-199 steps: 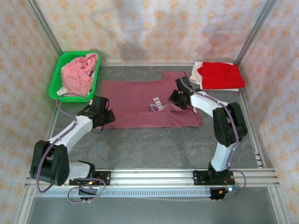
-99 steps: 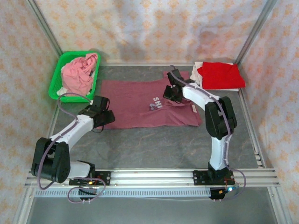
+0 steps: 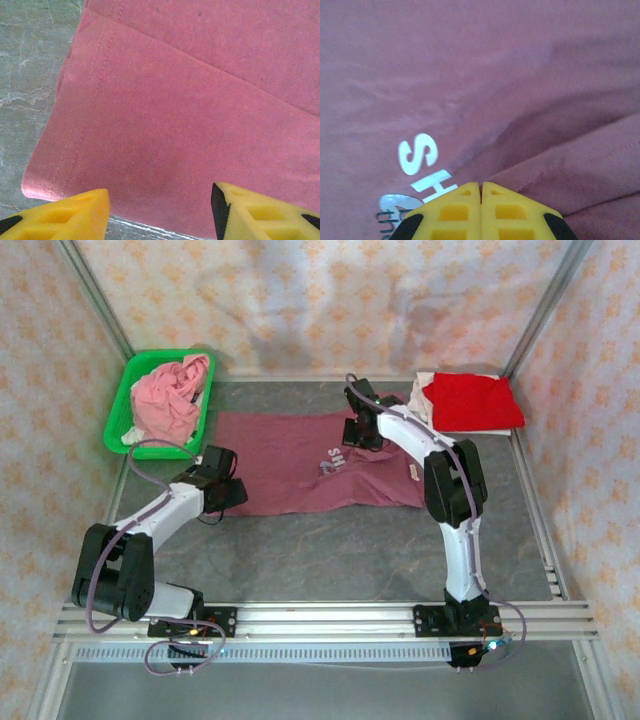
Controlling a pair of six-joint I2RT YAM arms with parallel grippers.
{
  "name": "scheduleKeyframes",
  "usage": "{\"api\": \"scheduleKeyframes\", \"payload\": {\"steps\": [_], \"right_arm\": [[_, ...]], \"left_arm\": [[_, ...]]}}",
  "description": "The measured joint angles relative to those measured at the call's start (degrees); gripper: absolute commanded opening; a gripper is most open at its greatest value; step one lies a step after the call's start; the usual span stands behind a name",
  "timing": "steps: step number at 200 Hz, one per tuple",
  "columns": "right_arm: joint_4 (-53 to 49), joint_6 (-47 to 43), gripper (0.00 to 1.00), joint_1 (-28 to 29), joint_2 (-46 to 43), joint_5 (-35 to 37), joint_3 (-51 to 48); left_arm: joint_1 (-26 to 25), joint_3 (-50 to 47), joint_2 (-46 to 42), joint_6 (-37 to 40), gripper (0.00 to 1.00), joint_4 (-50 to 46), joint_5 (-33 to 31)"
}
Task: Fold and stack the t-shirts
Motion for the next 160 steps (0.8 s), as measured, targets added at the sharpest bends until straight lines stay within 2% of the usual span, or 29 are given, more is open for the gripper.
{"api": "scheduleKeyframes", "payload": {"steps": [17, 33, 55, 89, 113, 142, 160], "right_arm": [[-0.4, -0.7, 0.09, 0.0, 0.8, 0.7, 3.0], [-0.7, -1.2, 0.25, 0.0, 1.9, 0.7, 4.9], [-1.3, -1.9, 0.39, 0.0, 4.3, 0.6, 7.1], [-2.5, -2.5, 0.42, 0.0, 4.1, 0.7, 6.1], [2.1, -0.9, 0.5, -0.9, -4.3, -0.5, -7.0], [9.7, 4.4, 0.45, -5.4, -20.3, -4.2, -27.7], [13.7, 7.7, 0.44, -8.7, -27.1, -6.4, -36.4]], "left_arm": [[0.0, 0.0, 0.4, 0.0, 0.57, 0.0, 0.0], [0.0, 0.0, 0.5, 0.0, 0.57, 0.0, 0.0], [0.0, 0.1, 0.6, 0.0, 0.57, 0.0, -0.2], [0.0, 0.4, 0.6, 0.0, 0.58, 0.0, -0.9], [0.0, 0.4, 0.6, 0.0, 0.59, 0.0, -0.9], [0.0, 0.4, 1.0, 0.0, 0.59, 0.0, -0.8], [0.1, 1.3, 2.9, 0.0, 0.59, 0.1, -0.4]]}}
